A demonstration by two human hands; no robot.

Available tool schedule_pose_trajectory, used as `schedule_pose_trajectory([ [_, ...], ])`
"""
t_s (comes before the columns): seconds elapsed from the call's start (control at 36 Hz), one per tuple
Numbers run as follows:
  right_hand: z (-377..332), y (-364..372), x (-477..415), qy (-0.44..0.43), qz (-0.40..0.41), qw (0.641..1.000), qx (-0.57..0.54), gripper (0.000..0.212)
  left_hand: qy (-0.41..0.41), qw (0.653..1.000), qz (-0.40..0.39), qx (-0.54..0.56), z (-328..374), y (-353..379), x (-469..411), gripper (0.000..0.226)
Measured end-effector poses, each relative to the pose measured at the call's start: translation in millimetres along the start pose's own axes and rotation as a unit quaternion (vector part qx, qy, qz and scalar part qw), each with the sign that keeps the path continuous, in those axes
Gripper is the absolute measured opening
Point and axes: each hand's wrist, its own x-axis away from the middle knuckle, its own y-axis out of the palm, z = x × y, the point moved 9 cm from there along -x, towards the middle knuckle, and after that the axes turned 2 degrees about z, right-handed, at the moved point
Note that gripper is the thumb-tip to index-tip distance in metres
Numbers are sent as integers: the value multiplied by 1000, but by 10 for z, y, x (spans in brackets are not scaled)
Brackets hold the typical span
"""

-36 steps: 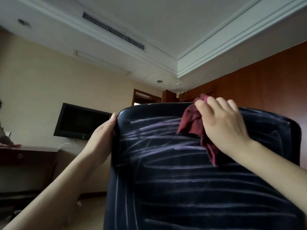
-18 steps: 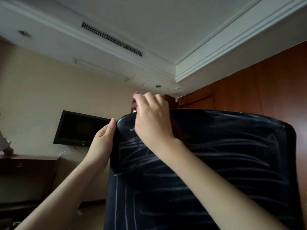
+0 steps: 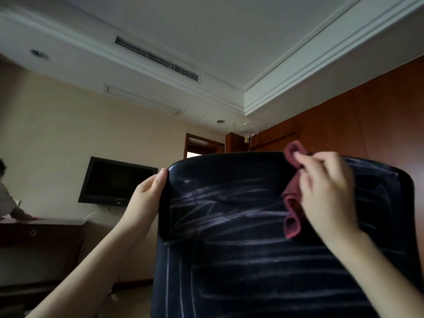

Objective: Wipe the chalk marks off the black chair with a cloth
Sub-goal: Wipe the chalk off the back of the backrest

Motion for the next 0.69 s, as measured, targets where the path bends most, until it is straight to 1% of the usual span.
schedule_pose_trajectory([
  [0.08,499,-75,31,104,27,994,12,27,4,1000,-16,2,45,80,43,41],
  [0.11,538,-68,36,126,40,991,3,26,6,1000,-23,5,53,109,52,41],
  [0.17,410,6,33,141,60,988,-29,24,15,999,-35,5,72,160,62,42],
  [0.22,64,115,30,118,70,989,-59,24,20,999,-44,4,84,194,68,41],
  [0.31,-600,303,55,57,69,991,-99,24,10,999,-43,2,41,171,42,43],
  [0.36,-1076,470,105,29,46,989,-139,25,4,999,-35,0,12,117,22,41],
  [0.42,-1598,620,192,-19,14,986,-164,23,-3,999,-29,12,-23,63,11,37],
  [0.47,-2008,750,307,-75,-15,988,-135,20,-17,999,-26,14,-102,-3,18,33],
  [0.56,-2134,842,355,-121,-30,989,-85,18,-39,999,-23,27,-131,-73,19,32],
  [0.61,-2012,814,308,-131,-31,989,-61,16,-41,998,-14,38,-121,-102,-14,32],
  [0.69,-1731,691,207,-129,-25,991,-32,15,-52,998,-7,30,-120,-94,-36,39],
])
